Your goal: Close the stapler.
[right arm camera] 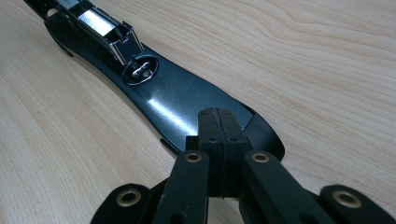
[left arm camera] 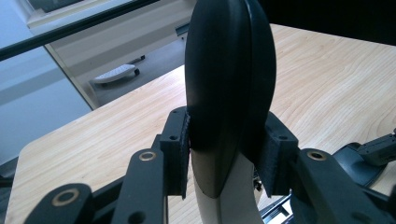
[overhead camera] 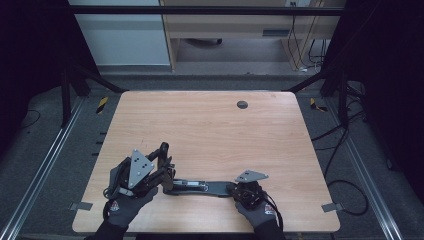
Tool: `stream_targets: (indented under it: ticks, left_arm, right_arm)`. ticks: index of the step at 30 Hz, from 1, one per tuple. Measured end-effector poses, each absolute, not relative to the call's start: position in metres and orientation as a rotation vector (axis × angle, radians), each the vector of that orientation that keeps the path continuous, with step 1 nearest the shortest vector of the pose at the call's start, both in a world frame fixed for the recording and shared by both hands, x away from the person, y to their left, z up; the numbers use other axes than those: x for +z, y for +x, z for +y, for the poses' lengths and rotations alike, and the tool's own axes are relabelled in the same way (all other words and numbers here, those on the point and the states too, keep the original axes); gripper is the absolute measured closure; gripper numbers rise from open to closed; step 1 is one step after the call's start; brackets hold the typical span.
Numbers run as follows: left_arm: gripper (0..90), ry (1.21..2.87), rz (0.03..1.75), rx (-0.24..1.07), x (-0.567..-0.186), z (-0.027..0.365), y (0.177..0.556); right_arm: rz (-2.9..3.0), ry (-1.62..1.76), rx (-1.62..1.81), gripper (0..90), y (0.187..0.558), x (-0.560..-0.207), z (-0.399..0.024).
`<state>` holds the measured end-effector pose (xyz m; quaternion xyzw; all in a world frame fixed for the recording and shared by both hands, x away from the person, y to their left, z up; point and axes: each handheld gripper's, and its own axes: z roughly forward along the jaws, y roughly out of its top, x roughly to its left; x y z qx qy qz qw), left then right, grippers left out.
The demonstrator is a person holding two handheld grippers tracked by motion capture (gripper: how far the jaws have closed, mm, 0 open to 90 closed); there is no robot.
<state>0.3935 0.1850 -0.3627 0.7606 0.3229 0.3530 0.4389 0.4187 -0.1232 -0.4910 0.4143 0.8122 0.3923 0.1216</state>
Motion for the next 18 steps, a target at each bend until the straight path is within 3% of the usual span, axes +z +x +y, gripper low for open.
stream_targets:
  ticks: [18]
  left_arm:
    - [59.6, 1.917, 0.769, 0.919, -0.364, 0.170, 0.392]
  right_arm:
    - [2.374, 1.202, 1.145, 90.0, 0.419, -0.491, -0.123]
